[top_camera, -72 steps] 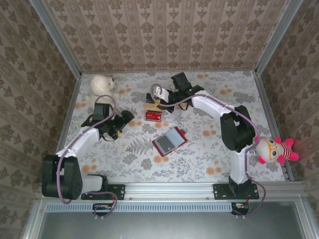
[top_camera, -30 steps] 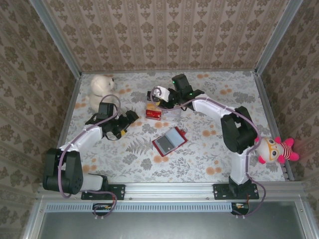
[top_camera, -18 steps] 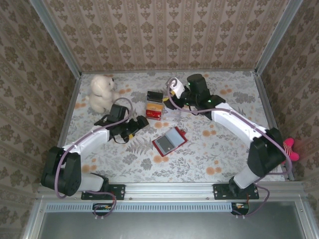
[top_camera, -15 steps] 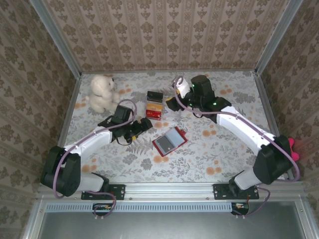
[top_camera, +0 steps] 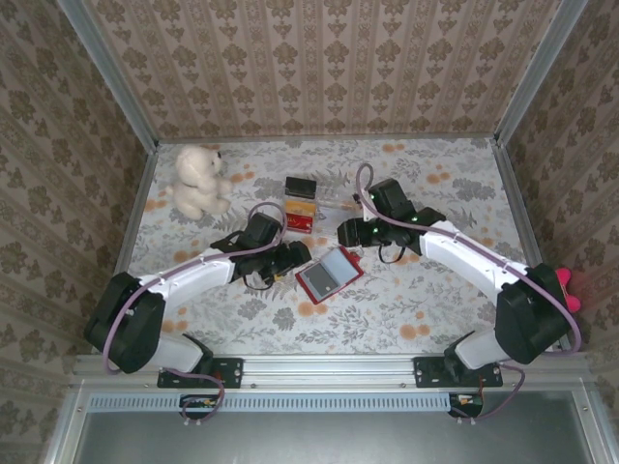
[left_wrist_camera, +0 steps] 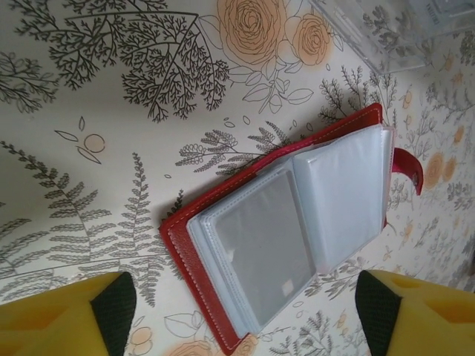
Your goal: Take the credit cards out of the card holder
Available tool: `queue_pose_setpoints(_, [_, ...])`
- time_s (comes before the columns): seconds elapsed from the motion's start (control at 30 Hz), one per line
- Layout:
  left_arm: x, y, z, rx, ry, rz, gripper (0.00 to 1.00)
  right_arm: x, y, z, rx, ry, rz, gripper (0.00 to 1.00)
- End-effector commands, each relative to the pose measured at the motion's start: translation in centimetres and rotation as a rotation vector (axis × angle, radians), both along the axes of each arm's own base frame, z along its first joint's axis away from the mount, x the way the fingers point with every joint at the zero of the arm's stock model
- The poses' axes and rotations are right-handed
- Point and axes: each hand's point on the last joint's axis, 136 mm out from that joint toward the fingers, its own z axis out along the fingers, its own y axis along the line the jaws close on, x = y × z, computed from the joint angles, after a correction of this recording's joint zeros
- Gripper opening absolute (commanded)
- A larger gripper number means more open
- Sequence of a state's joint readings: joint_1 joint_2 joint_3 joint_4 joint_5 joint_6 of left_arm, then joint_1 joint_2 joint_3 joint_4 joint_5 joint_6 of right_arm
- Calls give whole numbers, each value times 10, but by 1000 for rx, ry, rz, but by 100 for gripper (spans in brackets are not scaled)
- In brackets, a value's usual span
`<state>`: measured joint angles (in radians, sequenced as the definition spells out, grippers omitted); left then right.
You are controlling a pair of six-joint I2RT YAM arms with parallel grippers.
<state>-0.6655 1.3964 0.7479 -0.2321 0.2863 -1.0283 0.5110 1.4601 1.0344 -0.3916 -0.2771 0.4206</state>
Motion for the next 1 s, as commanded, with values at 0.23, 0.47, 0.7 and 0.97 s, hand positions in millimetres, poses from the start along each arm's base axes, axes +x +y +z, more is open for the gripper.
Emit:
queue_pose_setpoints(0.23, [2, -2, -6, 0, 24, 60, 69, -16, 18, -68, -167, 166, -42, 46])
queue_pose_setpoints(0.47, [0, -6, -6, 1, 29, 50, 61, 1, 9, -92, -358, 139, -38, 43])
queue_pose_setpoints(0.7, [-3, -15, -6, -4, 32, 33, 53, -11, 6, -116, -373, 205, -34, 43])
queue_pose_setpoints(0.97, [-9, -25, -10, 1, 34, 14, 48, -38, -4, -135, -356, 309, -84, 37])
